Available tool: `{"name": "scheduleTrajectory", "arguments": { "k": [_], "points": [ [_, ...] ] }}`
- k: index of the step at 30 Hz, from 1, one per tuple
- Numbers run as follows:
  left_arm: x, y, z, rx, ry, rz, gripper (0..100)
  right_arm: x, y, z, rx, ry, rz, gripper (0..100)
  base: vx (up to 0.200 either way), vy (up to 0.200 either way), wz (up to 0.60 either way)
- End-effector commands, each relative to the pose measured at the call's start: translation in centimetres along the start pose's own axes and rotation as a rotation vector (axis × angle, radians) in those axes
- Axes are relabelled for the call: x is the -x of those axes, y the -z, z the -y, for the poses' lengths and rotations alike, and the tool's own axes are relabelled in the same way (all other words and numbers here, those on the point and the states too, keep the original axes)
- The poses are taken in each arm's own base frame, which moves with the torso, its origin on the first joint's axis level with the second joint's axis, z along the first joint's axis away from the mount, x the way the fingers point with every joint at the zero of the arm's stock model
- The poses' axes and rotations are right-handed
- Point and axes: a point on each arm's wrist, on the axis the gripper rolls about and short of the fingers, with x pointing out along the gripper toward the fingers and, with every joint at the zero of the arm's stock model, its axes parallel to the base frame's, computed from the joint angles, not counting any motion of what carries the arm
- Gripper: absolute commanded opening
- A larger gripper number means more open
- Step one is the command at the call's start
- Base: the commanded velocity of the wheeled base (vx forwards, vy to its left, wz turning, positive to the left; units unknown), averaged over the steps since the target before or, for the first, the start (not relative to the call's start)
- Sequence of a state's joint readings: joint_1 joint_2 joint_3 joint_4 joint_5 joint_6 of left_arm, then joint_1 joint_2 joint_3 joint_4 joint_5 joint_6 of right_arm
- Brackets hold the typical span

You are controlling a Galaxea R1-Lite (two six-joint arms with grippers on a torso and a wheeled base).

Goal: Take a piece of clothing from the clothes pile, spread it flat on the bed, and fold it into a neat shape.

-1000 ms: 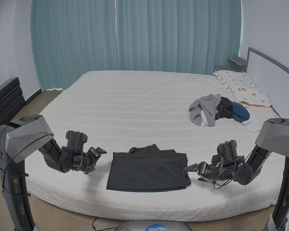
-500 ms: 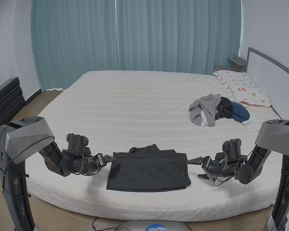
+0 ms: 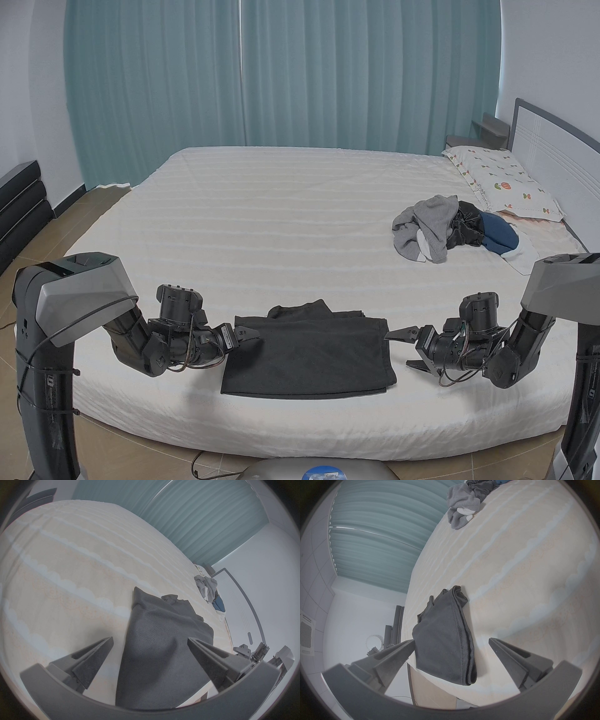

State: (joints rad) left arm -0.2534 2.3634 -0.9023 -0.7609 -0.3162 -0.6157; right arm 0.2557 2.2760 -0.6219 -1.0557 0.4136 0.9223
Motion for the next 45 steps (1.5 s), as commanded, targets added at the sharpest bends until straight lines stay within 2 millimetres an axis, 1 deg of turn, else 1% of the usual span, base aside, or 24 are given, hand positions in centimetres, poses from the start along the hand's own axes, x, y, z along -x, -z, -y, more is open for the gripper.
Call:
{"name": "scheduleTrajectory", "arguments": {
  "k": [1, 2, 4, 8, 20, 27, 32, 42, 45],
  "points": [
    [-0.71, 0.38, 0.04, -0.005, 0.001, -0.014, 100, -0.17, 0.05, 0.16, -0.001, 0.003, -0.003, 100, 0.000, 0.000, 0.00],
    [-0.75, 0.35, 0.13, -0.007, 0.003, -0.013, 0, -0.17, 0.05, 0.16, -0.001, 0.003, -0.003, 100, 0.000, 0.000, 0.00],
    [-1.10, 0.35, 0.22, -0.008, 0.003, -0.017, 0, -0.17, 0.05, 0.16, -0.001, 0.003, -0.003, 100, 0.000, 0.000, 0.00],
    [-1.15, 0.36, 0.19, -0.007, 0.001, -0.017, 0, -0.17, 0.05, 0.16, -0.001, 0.003, -0.003, 100, 0.000, 0.000, 0.00],
    [-0.81, 0.47, 0.15, 0.010, -0.003, -0.012, 0, -0.09, -0.01, 0.20, -0.004, 0.004, -0.001, 100, 0.000, 0.000, 0.00],
    [-0.85, 0.49, 0.02, 0.016, -0.056, 0.023, 0, -0.09, 0.04, 0.19, -0.004, 0.003, -0.002, 100, 0.000, 0.000, 0.00],
    [-0.61, 0.17, 0.34, 0.059, -0.044, 0.041, 0, -0.13, 0.09, 0.19, -0.017, 0.003, -0.003, 100, 0.000, 0.000, 0.00],
    [-0.55, 0.08, 0.43, 0.067, -0.027, 0.063, 0, -0.13, 0.03, 0.10, -0.018, -0.005, 0.003, 100, 0.000, 0.000, 0.00],
    [-0.52, 0.00, 0.49, 0.087, -0.024, 0.066, 0, -0.13, 0.02, 0.11, -0.018, -0.004, 0.004, 100, 0.000, 0.200, 0.00]
  ]
}}
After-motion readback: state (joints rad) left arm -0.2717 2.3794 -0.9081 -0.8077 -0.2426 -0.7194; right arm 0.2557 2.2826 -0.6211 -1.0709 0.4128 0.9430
